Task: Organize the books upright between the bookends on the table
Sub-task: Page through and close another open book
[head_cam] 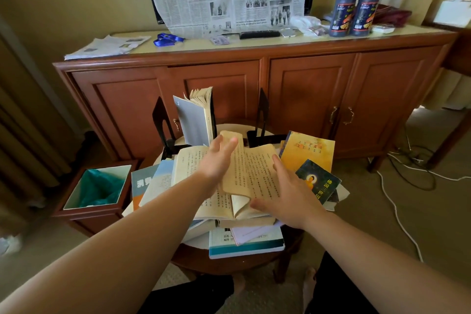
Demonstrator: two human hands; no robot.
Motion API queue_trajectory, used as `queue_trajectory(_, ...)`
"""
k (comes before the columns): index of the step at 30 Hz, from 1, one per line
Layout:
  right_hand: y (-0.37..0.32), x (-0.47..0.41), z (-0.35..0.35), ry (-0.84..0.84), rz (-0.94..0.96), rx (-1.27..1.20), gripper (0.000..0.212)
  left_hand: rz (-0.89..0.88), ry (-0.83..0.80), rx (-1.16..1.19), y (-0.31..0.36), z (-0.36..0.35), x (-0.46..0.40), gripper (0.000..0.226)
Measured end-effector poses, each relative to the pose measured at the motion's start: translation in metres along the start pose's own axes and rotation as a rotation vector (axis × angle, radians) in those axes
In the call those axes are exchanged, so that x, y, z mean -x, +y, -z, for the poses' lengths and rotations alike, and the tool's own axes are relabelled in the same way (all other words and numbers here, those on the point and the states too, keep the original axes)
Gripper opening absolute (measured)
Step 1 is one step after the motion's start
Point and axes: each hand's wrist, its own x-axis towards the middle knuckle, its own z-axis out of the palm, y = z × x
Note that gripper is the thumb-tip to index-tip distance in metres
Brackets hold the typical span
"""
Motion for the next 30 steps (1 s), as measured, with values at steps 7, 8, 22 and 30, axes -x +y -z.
queue_trajectory(7,0.017,0.006,-0.007,0.083,0.091,-0.122,0.106,-0.041,-0.313,-0.366,0.001,-0.015,0.008,0.043)
queue_trajectory(8,0.020,0.007,-0.009,0.121,0.087,-0.131,0.099,-0.088,-0.370,-0.529,-0.003,-0.014,0.007,0.048)
queue_trajectory(22,0.002,-0.016,-0.019,-0.026,0.160,0.341,0.041,-0.232,-0.175,-1.412,-0.034,0.014,-0.019,0.127)
queue_trajectory(30,-0.008,-0.045,-0.034,-0.113,0.144,0.463,0.056,-0.243,-0.174,-1.350,-0.044,0.011,-0.024,0.145)
